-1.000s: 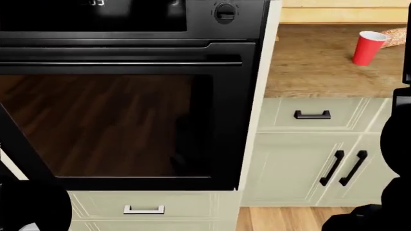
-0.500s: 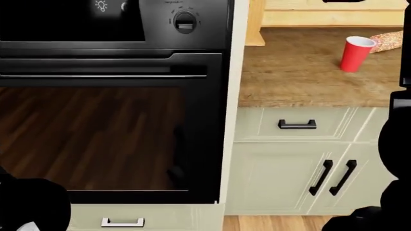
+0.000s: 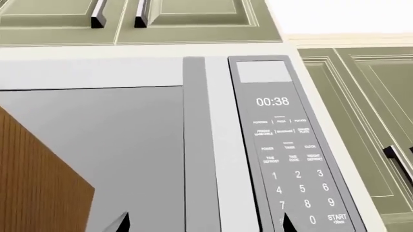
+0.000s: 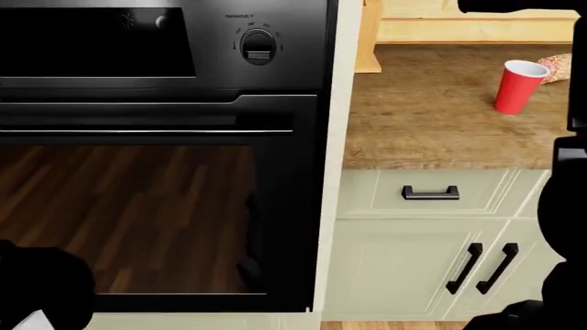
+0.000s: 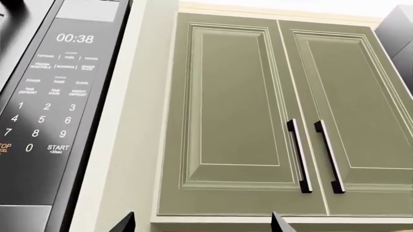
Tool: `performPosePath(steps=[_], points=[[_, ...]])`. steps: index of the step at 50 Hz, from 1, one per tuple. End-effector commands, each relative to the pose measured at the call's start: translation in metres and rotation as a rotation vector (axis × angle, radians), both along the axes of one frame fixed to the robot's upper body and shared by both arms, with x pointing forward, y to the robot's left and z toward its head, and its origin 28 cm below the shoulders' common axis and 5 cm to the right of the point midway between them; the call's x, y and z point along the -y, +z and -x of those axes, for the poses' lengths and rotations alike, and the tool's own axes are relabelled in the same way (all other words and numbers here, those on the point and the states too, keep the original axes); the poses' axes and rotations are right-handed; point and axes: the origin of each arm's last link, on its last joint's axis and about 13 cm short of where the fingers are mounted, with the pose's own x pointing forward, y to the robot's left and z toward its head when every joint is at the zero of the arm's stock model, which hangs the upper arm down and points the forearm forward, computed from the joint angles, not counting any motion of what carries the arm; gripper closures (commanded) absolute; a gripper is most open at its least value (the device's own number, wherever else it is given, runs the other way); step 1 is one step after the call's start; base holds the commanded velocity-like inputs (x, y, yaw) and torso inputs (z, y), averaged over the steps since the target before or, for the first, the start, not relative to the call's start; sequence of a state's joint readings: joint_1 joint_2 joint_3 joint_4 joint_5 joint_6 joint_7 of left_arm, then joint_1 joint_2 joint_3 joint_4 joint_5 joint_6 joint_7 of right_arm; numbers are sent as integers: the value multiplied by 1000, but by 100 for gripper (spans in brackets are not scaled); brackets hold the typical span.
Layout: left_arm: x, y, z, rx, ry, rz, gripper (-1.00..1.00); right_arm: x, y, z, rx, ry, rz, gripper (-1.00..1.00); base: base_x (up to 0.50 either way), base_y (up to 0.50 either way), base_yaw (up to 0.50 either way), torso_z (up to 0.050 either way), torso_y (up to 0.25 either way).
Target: Open the microwave door
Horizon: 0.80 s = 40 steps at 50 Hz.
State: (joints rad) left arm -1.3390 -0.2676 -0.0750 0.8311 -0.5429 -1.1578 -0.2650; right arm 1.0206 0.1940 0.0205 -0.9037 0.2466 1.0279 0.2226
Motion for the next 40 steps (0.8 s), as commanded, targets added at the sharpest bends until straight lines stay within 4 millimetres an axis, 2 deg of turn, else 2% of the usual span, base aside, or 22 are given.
performPosePath(steps=[1, 7, 18, 32, 40], points=[[0, 19, -3, -58, 41, -30, -100, 1, 0, 3, 6, 3, -10, -100, 0, 0, 0, 0, 0], [-2, 44, -16, -126, 50, -22, -100, 1, 0, 4, 7, 9, -14, -100, 0, 0, 0, 0, 0], [-1, 72, -48, -164, 66, -65, -100, 0, 1, 5, 11, 13, -7, -100, 0, 0, 0, 0, 0], [-4, 96, -83, -202, 94, -38, -100, 1, 2, 6, 13, 10, -1, -100, 0, 0, 0, 0, 0], [-4, 98, -95, -220, 111, -50, -100, 0, 3, 6, 17, 9, 3, -100, 0, 0, 0, 0, 0]])
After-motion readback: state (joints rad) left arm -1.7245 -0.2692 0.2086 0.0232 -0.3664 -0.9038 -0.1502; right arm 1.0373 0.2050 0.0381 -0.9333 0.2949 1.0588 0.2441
